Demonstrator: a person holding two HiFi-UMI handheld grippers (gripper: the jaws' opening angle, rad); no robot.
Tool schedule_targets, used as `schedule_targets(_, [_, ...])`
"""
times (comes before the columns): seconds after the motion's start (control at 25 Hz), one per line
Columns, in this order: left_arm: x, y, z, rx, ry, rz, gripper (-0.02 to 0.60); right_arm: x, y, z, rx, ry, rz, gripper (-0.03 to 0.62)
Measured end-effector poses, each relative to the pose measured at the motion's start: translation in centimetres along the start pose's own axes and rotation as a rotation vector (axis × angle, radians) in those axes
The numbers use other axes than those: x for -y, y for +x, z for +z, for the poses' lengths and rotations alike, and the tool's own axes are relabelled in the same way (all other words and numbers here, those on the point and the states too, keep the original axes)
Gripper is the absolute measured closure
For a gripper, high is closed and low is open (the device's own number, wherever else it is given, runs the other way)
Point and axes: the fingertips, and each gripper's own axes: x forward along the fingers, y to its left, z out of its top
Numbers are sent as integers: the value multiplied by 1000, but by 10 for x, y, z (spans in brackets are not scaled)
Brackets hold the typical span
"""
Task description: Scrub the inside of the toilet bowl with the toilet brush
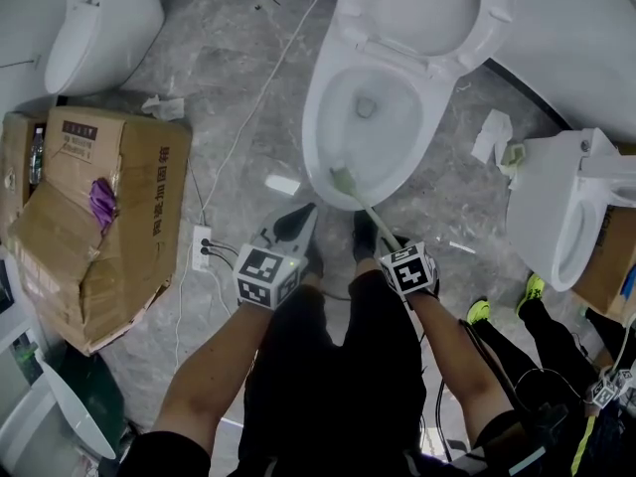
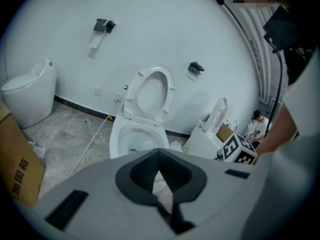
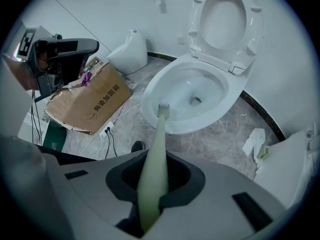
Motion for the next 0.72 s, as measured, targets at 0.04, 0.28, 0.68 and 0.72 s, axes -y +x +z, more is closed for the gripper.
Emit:
schedule_targets(0.04, [0, 0, 0, 1, -3, 2, 572, 0, 0, 0, -1, 0, 1, 533])
schedule_targets(0.28, [-4, 3, -1, 2, -14, 11, 572, 10, 1, 10, 17, 2, -16, 533])
schedule_targets(0.68, [-20, 35, 15, 21, -58, 39, 572, 60, 14, 67, 62, 9, -61, 533])
schedule_targets(0.72, [-23, 40, 19, 27, -73, 45, 572, 65, 16, 73, 63, 11, -67, 533])
